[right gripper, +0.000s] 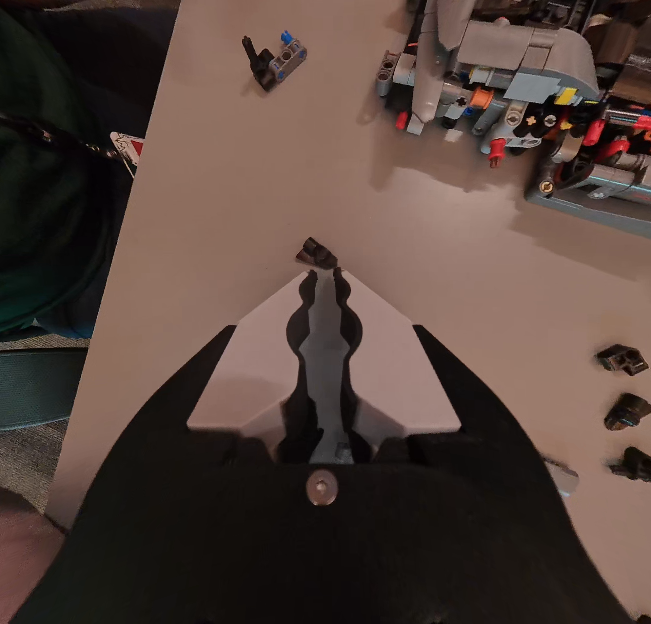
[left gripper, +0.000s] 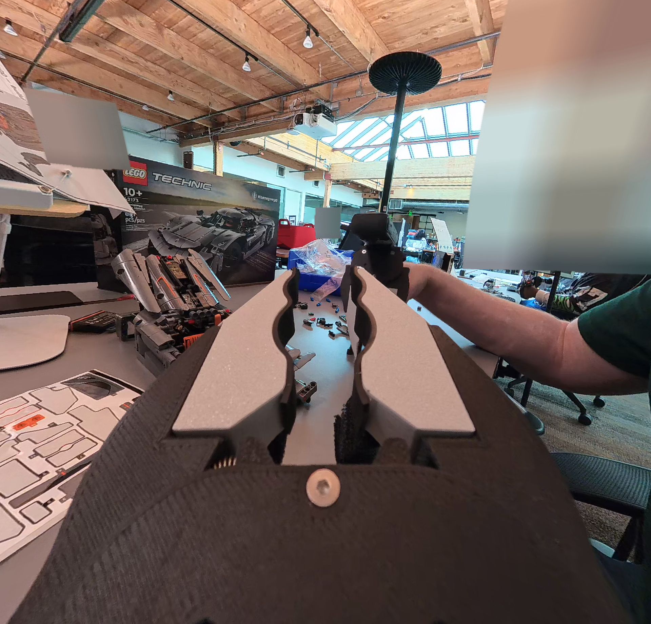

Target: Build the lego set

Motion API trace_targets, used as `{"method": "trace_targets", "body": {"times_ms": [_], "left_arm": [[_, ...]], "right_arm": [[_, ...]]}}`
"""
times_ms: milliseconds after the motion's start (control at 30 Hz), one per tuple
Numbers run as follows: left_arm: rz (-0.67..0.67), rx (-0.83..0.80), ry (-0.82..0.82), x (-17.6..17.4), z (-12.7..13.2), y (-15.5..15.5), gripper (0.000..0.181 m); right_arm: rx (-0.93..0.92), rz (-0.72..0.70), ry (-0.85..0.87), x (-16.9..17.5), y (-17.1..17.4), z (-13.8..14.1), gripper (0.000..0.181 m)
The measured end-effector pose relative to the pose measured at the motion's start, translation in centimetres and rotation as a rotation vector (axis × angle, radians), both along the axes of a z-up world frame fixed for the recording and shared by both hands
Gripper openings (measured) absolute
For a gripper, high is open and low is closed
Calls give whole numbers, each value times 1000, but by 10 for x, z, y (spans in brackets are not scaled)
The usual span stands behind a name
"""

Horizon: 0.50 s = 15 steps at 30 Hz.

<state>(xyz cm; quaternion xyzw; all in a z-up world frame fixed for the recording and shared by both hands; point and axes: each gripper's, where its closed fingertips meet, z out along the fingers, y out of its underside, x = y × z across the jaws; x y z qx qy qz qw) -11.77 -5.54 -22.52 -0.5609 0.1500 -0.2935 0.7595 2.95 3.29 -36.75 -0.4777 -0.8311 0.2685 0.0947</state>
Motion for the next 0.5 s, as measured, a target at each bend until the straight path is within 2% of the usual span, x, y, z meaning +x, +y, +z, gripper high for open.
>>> {"method": "trace_targets", "body": {"times_ms": [300,500], "left_arm": [[-1,1,-1,0,0,0,26],[-2,-2,-3,-1,0,0,27]], "right_arm": [[-15,-34,-56,-5,-9,-1,28],[37,-24,-73,-7,-13,-6,18]]}}
